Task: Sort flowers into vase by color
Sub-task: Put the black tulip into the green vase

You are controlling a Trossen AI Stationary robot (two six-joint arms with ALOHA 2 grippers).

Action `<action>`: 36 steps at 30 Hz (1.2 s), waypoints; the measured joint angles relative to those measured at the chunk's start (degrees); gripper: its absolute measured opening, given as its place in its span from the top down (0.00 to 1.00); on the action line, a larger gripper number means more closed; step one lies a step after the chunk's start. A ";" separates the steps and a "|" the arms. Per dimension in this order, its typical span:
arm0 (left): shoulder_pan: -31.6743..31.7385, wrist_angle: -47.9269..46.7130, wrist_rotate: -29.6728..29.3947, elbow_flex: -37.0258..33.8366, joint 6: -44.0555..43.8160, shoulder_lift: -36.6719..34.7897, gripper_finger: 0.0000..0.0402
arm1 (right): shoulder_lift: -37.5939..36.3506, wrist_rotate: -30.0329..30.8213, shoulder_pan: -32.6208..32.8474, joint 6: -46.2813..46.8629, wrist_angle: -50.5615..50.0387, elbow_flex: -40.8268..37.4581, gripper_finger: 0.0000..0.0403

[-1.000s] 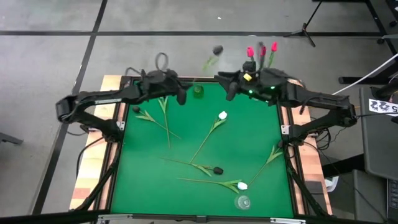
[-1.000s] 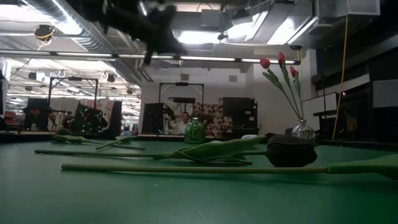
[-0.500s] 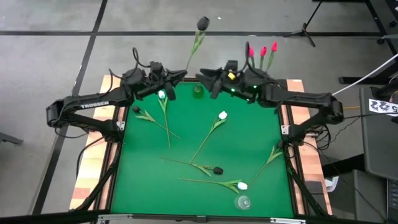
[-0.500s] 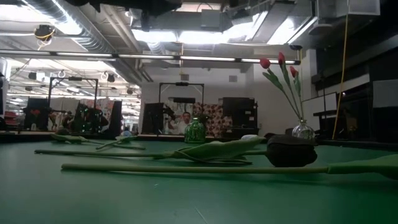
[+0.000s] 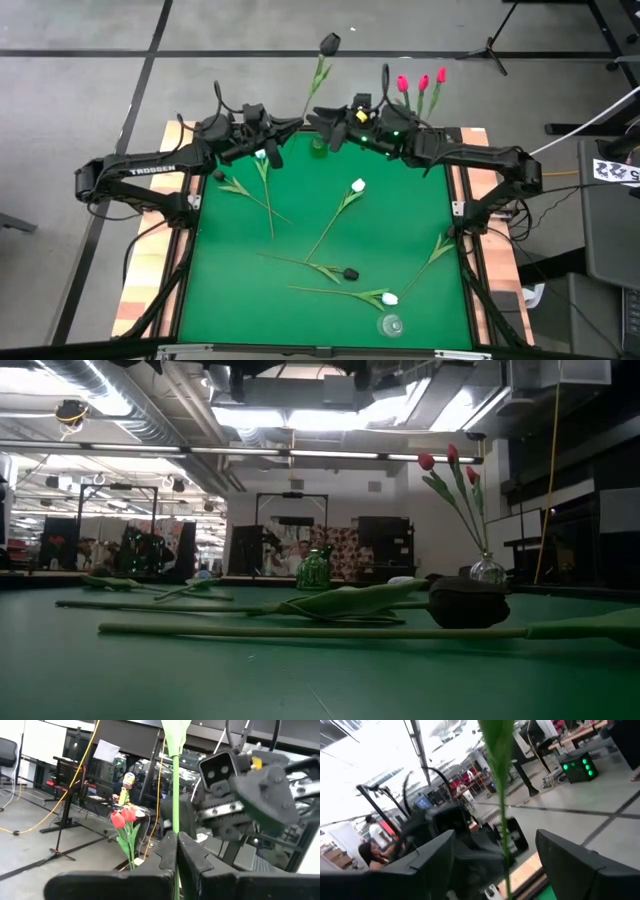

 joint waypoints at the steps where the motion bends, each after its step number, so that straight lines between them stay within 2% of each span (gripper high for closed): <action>1: 0.02 -0.02 0.00 0.00 -0.03 0.02 1.00 | 0.58 0.00 0.00 0.00 0.41 0.00 0.32; 9: 0.04 -0.69 0.00 -0.02 -0.61 0.09 1.00 | 3.19 0.00 0.00 -0.96 1.50 0.00 0.32; 24: -1.95 -2.63 -0.46 -0.04 -0.93 1.66 1.00 | 3.27 0.61 0.00 -3.14 1.76 0.00 0.32; 27: -1.95 -2.67 -0.48 -0.04 -1.05 1.97 1.00 | 3.27 0.41 0.00 -3.06 0.65 0.00 0.38; 36: -1.95 -1.83 -0.60 -0.04 -0.75 1.95 1.00 | 3.27 -1.01 0.00 -3.06 -1.02 0.00 0.64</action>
